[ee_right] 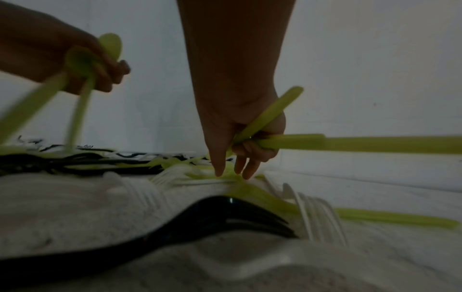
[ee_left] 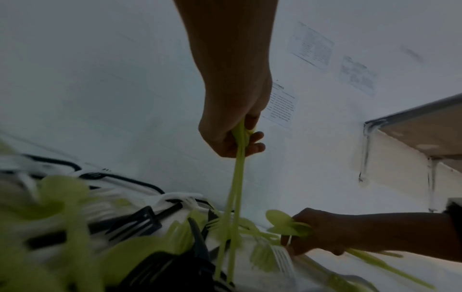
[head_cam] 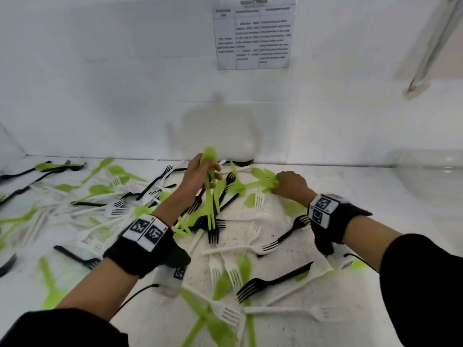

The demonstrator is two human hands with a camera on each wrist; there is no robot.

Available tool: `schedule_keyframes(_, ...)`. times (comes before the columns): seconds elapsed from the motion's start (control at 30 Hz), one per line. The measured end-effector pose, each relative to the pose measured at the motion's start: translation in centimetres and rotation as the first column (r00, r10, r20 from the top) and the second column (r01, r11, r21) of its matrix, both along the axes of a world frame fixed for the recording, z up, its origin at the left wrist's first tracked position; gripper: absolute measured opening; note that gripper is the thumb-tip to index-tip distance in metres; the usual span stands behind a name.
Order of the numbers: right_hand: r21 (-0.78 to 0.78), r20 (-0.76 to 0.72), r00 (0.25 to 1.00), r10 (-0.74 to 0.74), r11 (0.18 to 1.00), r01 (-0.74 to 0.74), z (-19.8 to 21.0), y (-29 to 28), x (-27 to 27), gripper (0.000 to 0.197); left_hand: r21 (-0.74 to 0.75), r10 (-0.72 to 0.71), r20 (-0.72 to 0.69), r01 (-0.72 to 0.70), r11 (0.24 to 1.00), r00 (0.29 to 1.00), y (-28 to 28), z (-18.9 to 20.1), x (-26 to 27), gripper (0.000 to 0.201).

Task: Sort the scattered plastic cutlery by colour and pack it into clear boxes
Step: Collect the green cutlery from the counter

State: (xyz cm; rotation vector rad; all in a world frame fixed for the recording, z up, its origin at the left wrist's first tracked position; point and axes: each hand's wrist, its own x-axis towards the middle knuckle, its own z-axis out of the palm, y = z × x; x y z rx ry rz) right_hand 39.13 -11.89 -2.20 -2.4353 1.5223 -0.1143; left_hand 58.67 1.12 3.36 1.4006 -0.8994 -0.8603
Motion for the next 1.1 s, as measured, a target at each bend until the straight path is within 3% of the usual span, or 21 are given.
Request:
schedule_keyframes(0.13,0.016,-0.045,0.998,0.047,0.999,-0.047,-0.7,-0.5,-0.3,0.043,0.136,-0.058,0.093,0.045,0.99,0.994,-2.7,0.8,-0.1,0.019)
schedule_keyframes(0.2,0.094,-0.022,0.999,0.039,0.995,-0.037,0.0,-0.6,-0.5,0.044,0.167,-0.1,0.208,0.066,0.984,0.973,-3.8,0.7,-0.2,0.022)
schedule_keyframes(0.3,0.264,0.159,0.987,-0.038,0.965,-0.006,1.8,-0.4,-1.3,0.014,0.173,-0.147,0.455,0.075,0.982,0.879,-4.9,0.5,-0.5,0.025)
schedule_keyframes(0.33,0.298,0.213,0.975,-0.067,0.955,0.0,2.5,-0.2,-1.7,0.015,0.19,-0.174,0.53,0.083,0.978,0.83,-5.1,0.4,-0.7,0.022)
schedule_keyframes(0.37,0.319,0.252,0.964,-0.091,0.948,0.006,3.3,0.1,-2.3,0.02,0.222,-0.215,0.611,0.096,0.97,0.762,-5.3,0.2,-0.8,0.016)
schedule_keyframes(0.4,0.337,0.288,0.951,-0.109,0.941,0.006,3.9,0.4,-3.0,0.022,0.282,-0.273,0.713,0.093,0.955,0.646,-5.5,-0.2,-0.8,0.013)
schedule_keyframes(0.47,0.373,0.383,0.912,-0.147,0.928,-0.007,4.9,0.9,-4.5,0.017,0.43,-0.425,0.846,0.058,0.901,0.323,-5.6,-1.2,-1.0,0.027)
schedule_keyframes(0.5,0.384,0.435,0.885,-0.167,0.923,-0.015,5.4,1.2,-5.3,0.016,0.48,-0.48,0.854,0.056,0.876,0.198,-5.7,-2.0,-0.9,0.032)
schedule_keyframes(0.57,0.39,0.516,0.833,-0.199,0.921,-0.021,6.0,1.8,-6.7,0.019,0.536,-0.54,0.838,0.064,0.842,0.077,-5.9,-3.3,-0.9,0.034)
schedule_keyframes(0.73,0.377,0.718,0.643,-0.266,0.925,-0.038,6.4,3.5,-8.3,0.009,0.522,-0.521,0.85,-0.004,0.853,-0.08,-7.1,-5.4,-0.9,0.034)
schedule_keyframes(0.8,0.373,0.762,0.587,-0.273,0.926,-0.054,6.5,4.2,-8.3,0.002,0.51,-0.508,0.855,-0.013,0.86,-0.103,-7.4,-5.5,-0.8,0.032)
schedule_keyframes(0.93,0.377,0.794,0.539,-0.281,0.923,-0.074,6.0,5.1,-7.4,0.01,0.453,-0.448,0.888,0.024,0.891,-0.102,-7.2,-5.6,-1.0,0.026)
schedule_keyframes(1.1,0.443,0.803,0.478,-0.356,0.893,-0.081,4.9,5.9,-5.6,0.017,0.192,-0.232,0.957,0.216,0.957,0.177,-6.1,-4.3,-0.9,0.035)
